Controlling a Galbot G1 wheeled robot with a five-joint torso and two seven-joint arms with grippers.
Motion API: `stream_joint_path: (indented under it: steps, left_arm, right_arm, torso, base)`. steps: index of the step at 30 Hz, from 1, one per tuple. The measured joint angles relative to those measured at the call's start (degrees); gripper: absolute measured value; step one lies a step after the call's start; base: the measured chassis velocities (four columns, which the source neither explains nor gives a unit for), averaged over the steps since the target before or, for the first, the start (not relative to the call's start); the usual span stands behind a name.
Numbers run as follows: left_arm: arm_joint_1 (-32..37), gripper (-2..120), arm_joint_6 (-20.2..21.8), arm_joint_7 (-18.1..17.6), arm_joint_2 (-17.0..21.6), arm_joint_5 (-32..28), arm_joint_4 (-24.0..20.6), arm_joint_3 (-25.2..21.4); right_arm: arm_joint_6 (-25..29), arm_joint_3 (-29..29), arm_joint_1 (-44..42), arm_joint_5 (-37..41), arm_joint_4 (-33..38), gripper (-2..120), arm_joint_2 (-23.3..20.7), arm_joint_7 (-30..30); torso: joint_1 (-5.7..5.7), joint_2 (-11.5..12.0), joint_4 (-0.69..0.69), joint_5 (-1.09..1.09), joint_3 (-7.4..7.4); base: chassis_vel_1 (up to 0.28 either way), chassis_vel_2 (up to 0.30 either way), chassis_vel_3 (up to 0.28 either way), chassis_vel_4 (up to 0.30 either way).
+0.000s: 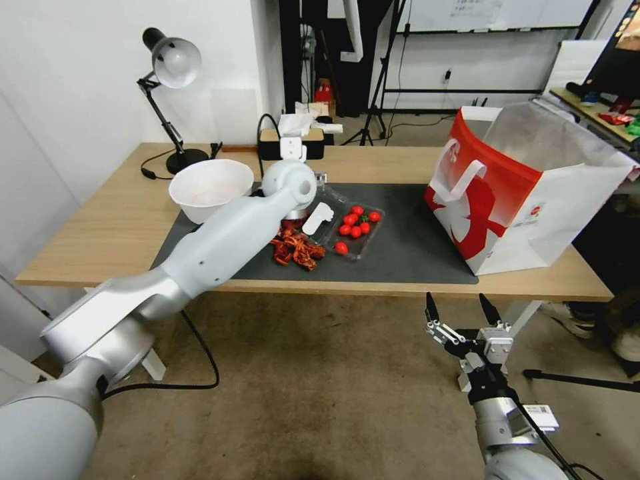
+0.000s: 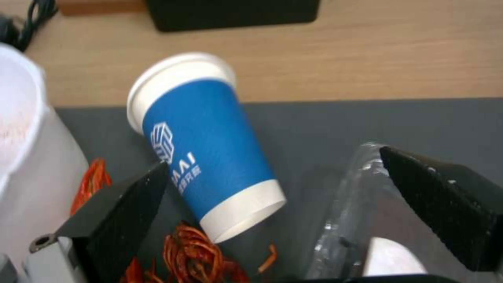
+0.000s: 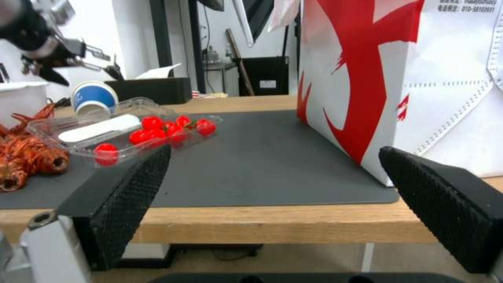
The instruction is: Pick up the trash from the table and place it into the takeout bag.
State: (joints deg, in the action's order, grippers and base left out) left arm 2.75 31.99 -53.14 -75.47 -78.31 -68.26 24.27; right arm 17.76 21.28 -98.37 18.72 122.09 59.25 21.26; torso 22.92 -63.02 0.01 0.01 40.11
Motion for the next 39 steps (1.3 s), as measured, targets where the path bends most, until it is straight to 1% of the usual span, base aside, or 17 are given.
stream_joint_path:
  steps: [1, 2, 4, 5, 21, 22, 23, 24, 26, 27, 29, 30, 32, 34, 35, 36, 39]
  left_arm:
    - [-0.20, 100, -0.09, -0.25, -0.97, -0.06, 2.14, -0.47]
    - [-0.20, 100, -0.09, -0.25, -0.97, -0.06, 2.14, -0.47]
    - [-0.63, 100, -0.30, -0.76, -2.71, -0.62, 6.03, -1.78]
    - [-0.70, 100, -0.46, -0.78, -3.12, -0.68, 6.97, -2.05]
    - [-0.85, 100, -1.65, -0.25, -4.91, -1.59, 11.32, -4.00]
    - [-0.87, 97, -1.67, -0.22, -5.02, -1.88, 11.59, -4.15]
    - [-0.87, 88, -1.67, -0.28, -5.01, -2.02, 11.59, -4.15]
    - [-0.87, 88, -1.67, -0.28, -5.01, -2.02, 11.59, -4.15]
    - [-0.87, 77, -1.67, -0.30, -4.93, -2.17, 11.61, -4.16]
    - [-0.87, 77, -1.67, -0.30, -4.93, -2.17, 11.61, -4.16]
    - [-0.80, 66, -1.69, -0.29, -4.81, -2.19, 11.60, -4.18]
    - [-0.80, 66, -1.69, -0.29, -4.81, -2.19, 11.60, -4.18]
    - [-0.58, 55, -1.74, -0.28, -4.75, -2.19, 11.44, -4.21]
    - [-0.54, 55, -1.75, -0.28, -4.71, -2.22, 11.40, -4.21]
    - [-0.47, 50, -1.76, -0.27, -4.62, -2.37, 11.34, -4.22]
    - [-0.47, 50, -1.76, -0.27, -4.62, -2.37, 11.34, -4.22]
    - [-0.43, 45, -1.73, -0.26, -4.55, -2.45, 11.35, -4.22]
  right_arm:
    - [0.04, -0.01, 0.02, 0.06, -0.09, 100, 0.00, -0.01]
    - [0.04, -0.01, 0.02, 0.06, -0.09, 100, 0.00, -0.01]
    - [0.17, -0.09, 0.09, 0.16, -0.22, 100, 0.00, -0.06]
    - [0.24, -0.13, 0.08, 0.19, -0.25, 100, 0.00, -0.06]
    - [0.88, -0.38, 0.22, 0.42, -0.61, 100, -0.11, -0.26]
    - [1.24, -0.38, 0.23, 0.45, -0.63, 100, -0.27, -0.27]
    - [1.31, -0.38, 0.23, 0.47, -0.65, 100, -0.31, -0.27]
    - [1.31, -0.38, 0.23, 0.47, -0.65, 100, -0.31, -0.27]
    - [1.37, -0.37, 0.22, 0.48, -0.69, 100, -0.32, -0.28]
    - [1.37, -0.37, 0.22, 0.48, -0.69, 100, -0.32, -0.28]
    - [1.40, -0.37, 0.22, 0.48, -0.70, 100, -0.28, -0.28]
    - [1.40, -0.37, 0.22, 0.48, -0.70, 100, -0.28, -0.28]
    - [1.44, -0.39, 0.28, 0.49, -0.69, 100, -0.22, -0.28]
    - [1.44, -0.40, 0.31, 0.49, -0.70, 100, -0.20, -0.28]
    - [1.44, -0.41, 0.38, 0.48, -0.66, 100, -0.18, -0.27]
    - [1.44, -0.41, 0.38, 0.48, -0.66, 100, -0.18, -0.27]
    - [1.44, -0.41, 0.40, 0.49, -0.59, 100, -0.19, -0.26]
  torso:
    - [0.00, 0.00, 0.00, 0.00, 0.00]
    - [0.00, 0.00, 0.00, 0.00, 0.00]
    - [0.00, 0.00, 0.00, 0.00, 0.00]
    - [0.00, 0.00, 0.00, 0.00, 0.00]
    - [0.00, 0.00, -0.01, -0.01, 0.00]
    - [0.00, 0.00, -0.01, -0.01, 0.00]
    - [0.00, 0.00, -0.01, -0.01, 0.00]
    - [0.00, 0.00, -0.01, -0.01, 0.00]
    - [0.00, -0.01, 0.00, 0.00, 0.00]
    - [0.00, -0.01, 0.00, 0.00, 0.00]
    - [0.00, -0.01, -0.01, 0.00, 0.00]
    - [0.00, -0.01, -0.01, 0.00, 0.00]
    - [-0.01, -0.01, -0.02, 0.00, -0.01]
    - [-0.01, -0.01, -0.02, 0.00, -0.01]
    - [-0.01, -0.01, -0.02, 0.00, -0.01]
    - [-0.01, -0.01, -0.02, 0.00, -0.01]
    - [-0.01, -0.02, -0.02, -0.01, -0.01]
  base:
    - [0.000, 0.000, 0.000, 0.000]
    - [0.000, 0.000, 0.000, 0.000]
    - [0.000, 0.000, 0.000, 0.000]
    - [0.000, 0.000, 0.000, 0.000]
    - [0.000, 0.000, 0.000, 0.000]
    - [0.000, 0.000, 0.000, 0.000]
    - [0.000, 0.000, 0.000, 0.000]
    - [0.000, 0.000, 0.000, 0.000]
    - [0.000, 0.000, 0.000, 0.000]
    - [0.000, 0.000, 0.000, 0.000]
    - [0.000, 0.000, 0.000, 0.000]
    - [0.000, 0.000, 0.000, 0.000]
    - [0.000, 0.000, 0.000, 0.000]
    - [0.000, 0.000, 0.000, 0.000]
    - [0.000, 0.000, 0.000, 0.000]
    - [0.000, 0.000, 0.000, 0.000]
    - [0.000, 0.000, 0.000, 0.000]
